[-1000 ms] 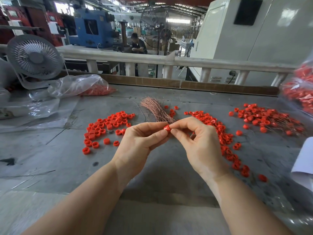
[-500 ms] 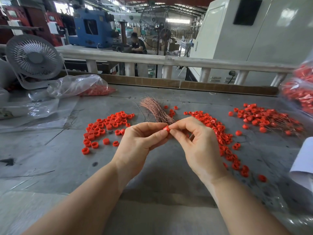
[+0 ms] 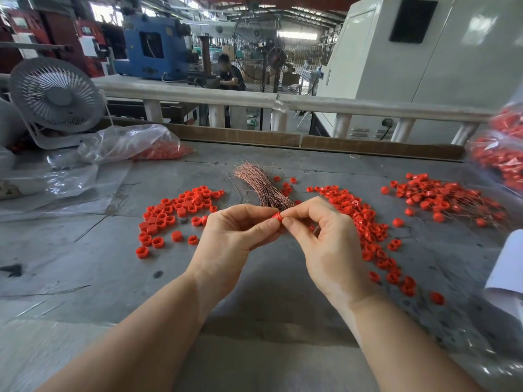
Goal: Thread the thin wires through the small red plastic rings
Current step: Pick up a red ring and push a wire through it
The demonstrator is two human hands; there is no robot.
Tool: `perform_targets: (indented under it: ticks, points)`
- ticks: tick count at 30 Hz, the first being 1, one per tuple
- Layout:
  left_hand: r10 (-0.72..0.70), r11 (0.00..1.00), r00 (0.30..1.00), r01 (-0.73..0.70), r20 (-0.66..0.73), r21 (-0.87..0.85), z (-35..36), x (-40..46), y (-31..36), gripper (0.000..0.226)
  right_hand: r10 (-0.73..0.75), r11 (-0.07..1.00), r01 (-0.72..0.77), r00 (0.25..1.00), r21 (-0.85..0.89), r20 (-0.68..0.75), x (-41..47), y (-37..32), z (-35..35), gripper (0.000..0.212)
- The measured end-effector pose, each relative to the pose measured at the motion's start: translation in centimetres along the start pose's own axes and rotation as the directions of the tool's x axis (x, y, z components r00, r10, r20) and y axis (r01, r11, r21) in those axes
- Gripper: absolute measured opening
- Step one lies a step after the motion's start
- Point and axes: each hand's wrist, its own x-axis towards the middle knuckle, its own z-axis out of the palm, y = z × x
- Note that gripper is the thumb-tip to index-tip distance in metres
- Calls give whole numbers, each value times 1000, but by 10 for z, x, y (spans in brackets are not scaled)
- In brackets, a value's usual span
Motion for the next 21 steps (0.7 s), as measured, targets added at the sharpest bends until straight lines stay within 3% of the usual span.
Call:
perform_targets:
  ticks: [16,21]
  points:
    - [-11,999,999,9,-47,-40,-2,2,-3,11,-8,993,14,999,-118,50,-3,-7,6,14]
    - [-60,995,998,59,-11,-84,-3,3,-4,13,-42,990,39,999,-139,-24,-5,-8,7,14]
